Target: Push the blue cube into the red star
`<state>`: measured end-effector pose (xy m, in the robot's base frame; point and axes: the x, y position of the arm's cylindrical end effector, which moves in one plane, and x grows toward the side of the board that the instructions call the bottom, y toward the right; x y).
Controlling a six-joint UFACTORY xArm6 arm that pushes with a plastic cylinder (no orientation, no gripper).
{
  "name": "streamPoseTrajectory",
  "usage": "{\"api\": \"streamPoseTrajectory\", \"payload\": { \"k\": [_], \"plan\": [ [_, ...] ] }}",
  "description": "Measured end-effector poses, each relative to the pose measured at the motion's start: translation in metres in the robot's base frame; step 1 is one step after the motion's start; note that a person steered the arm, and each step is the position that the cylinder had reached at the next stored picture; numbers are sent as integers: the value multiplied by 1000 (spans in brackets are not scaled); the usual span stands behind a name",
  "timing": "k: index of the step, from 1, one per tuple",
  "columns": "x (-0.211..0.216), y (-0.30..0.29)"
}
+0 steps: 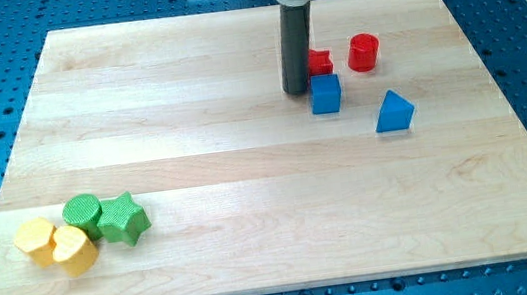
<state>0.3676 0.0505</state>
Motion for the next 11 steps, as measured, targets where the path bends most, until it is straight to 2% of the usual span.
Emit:
{"api": "streamPoseTrajectory", "payload": {
  "k": [2,3,4,5,6,7,8,9,10,11],
  "plan": [
    [-15,7],
    [0,-5],
    [62,-17],
    [75,19],
    [53,53],
    [39,47],
    [41,47],
    [38,78],
    [15,55],
    [16,-4]
  ]
}}
